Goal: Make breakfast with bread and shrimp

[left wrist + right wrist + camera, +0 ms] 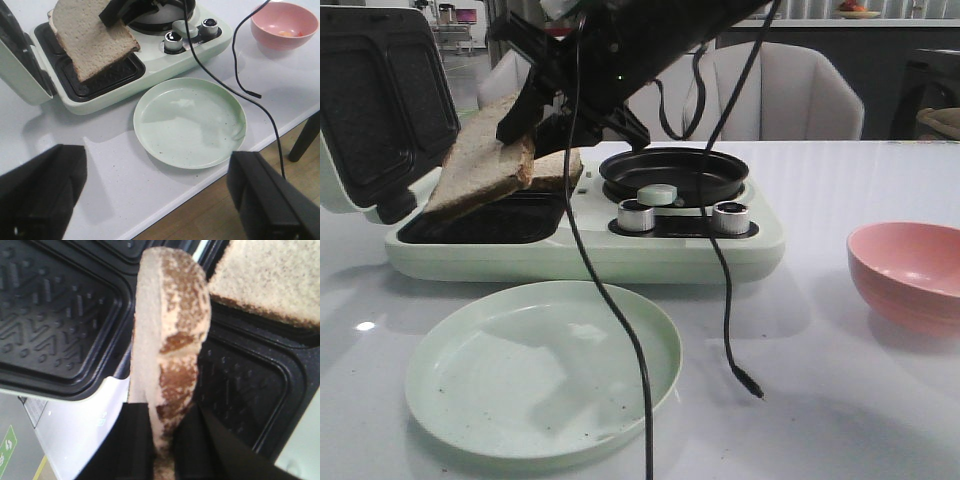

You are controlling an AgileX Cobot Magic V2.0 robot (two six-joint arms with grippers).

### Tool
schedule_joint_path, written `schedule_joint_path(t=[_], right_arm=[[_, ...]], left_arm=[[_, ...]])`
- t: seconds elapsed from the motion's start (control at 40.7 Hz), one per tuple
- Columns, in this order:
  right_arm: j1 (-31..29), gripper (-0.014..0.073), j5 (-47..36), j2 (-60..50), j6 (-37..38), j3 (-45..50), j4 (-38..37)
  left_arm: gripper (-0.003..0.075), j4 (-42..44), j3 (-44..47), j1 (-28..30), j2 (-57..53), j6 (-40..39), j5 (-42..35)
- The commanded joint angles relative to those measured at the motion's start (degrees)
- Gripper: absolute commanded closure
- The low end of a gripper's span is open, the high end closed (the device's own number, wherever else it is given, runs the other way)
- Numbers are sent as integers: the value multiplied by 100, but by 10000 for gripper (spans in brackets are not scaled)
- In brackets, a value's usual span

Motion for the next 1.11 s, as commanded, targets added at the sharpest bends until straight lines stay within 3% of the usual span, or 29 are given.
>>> schedule_joint_path(t=[0.0, 0.098, 0.148, 0.394, 0.517, 0.812, 0.959, 1.082], right_arm=[[9, 221, -50, -231, -73, -296, 335], [-16, 36, -153, -165, -73, -284, 284], [-38, 12, -173, -165, -68, -271, 241], [-227, 108, 23, -402, -21, -272, -212], [-228, 151, 312, -858, 270, -272, -1288], [181, 153, 1545, -2509, 1914, -223, -4602], [586, 153, 1604, -3359, 2519, 298, -5380], [801, 153, 1436, -4183, 2732, 1166, -5519]], left_arm=[[106, 18, -174, -36, 48, -10, -457], [106, 18, -174, -36, 48, -10, -457], [106, 18, -174, -36, 48, -10, -457], [106, 18, -174, -36, 48, -10, -457], [106, 18, -174, -36, 48, -10, -457], [106, 18, -174, -36, 48, -10, -457], [106, 18, -174, -36, 48, -10, -457], [106, 18, -174, -36, 48, -10, -457]])
